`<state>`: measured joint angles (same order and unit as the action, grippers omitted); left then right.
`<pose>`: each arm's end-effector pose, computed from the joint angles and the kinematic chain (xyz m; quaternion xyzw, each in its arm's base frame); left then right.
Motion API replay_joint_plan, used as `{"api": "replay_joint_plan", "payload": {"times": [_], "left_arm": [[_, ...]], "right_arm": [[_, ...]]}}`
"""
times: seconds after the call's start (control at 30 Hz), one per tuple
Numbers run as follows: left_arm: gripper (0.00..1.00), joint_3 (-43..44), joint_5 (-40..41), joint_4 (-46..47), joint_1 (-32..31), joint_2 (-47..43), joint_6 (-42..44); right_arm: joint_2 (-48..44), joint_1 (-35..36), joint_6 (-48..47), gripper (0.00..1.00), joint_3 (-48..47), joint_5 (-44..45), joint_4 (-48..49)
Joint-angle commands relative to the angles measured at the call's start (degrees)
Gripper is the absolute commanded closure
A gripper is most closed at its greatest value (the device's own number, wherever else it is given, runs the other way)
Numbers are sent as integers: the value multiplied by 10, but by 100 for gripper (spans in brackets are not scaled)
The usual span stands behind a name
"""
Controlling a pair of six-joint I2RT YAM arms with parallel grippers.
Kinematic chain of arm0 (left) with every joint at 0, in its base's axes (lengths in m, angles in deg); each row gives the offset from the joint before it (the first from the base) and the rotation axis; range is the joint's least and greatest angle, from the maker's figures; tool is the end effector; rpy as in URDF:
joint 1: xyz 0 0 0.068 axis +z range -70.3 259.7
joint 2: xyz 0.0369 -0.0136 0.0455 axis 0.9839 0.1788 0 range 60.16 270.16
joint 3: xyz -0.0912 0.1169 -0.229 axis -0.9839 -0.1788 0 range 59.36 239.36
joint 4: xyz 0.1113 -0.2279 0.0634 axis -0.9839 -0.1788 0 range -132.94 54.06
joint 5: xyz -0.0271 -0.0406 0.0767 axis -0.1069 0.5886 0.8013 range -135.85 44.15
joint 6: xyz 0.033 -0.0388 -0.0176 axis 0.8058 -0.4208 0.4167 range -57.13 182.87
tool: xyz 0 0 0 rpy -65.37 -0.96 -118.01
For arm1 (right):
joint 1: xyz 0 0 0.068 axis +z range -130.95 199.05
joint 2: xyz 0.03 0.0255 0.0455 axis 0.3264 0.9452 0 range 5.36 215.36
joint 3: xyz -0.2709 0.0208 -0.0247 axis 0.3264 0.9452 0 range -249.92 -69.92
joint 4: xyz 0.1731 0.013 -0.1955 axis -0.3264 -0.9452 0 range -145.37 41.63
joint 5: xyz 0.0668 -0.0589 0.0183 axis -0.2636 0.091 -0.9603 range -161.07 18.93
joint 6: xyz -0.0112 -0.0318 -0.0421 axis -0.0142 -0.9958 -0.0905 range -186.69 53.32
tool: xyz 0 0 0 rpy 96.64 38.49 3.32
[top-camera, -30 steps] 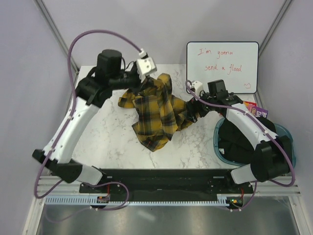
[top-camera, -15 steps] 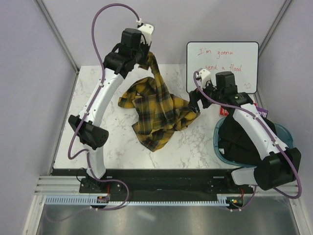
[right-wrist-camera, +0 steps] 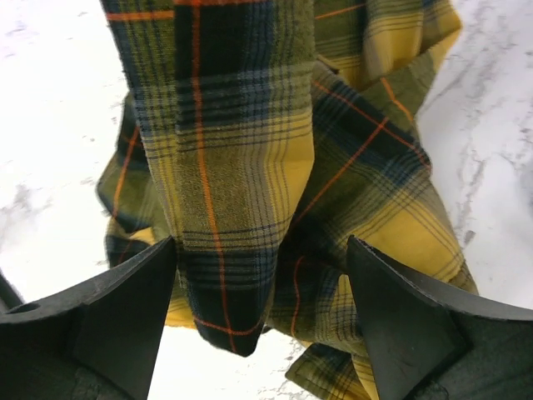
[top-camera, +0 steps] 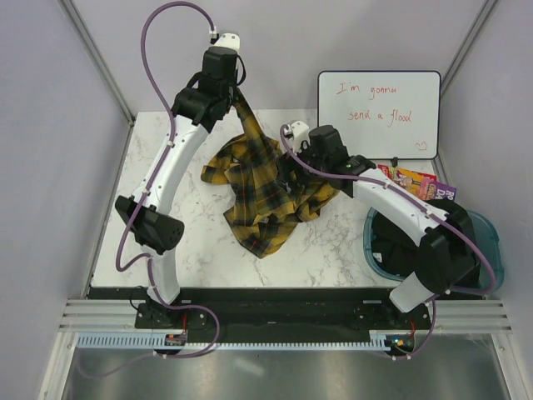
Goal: Fold and stack the long sleeve shirts
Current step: Flatten the shirt out
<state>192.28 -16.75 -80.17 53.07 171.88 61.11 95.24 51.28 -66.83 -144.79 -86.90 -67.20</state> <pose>0.3841 -0.1734 0.4622 0.0384 0.8181 0.0722 0.5692 0.3007 0.2011 0.3117 -0.3059 0.8212 0.2456 0.4145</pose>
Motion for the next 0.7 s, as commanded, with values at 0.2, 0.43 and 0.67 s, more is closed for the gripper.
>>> {"api": "replay_joint_plan", "payload": {"times": [0.2,0.43,0.67], "left_arm": [[98,18,68,29,11,5,-22],[98,14,78,28,15,-2,-36],[98,-5,37,30,17,-24,-29]], "right_arm": [[-17,92,6,10,-35,243,18],[11,166,-80,21,-30,416,39],[10,155,-100,92,-26,423,42]]}}
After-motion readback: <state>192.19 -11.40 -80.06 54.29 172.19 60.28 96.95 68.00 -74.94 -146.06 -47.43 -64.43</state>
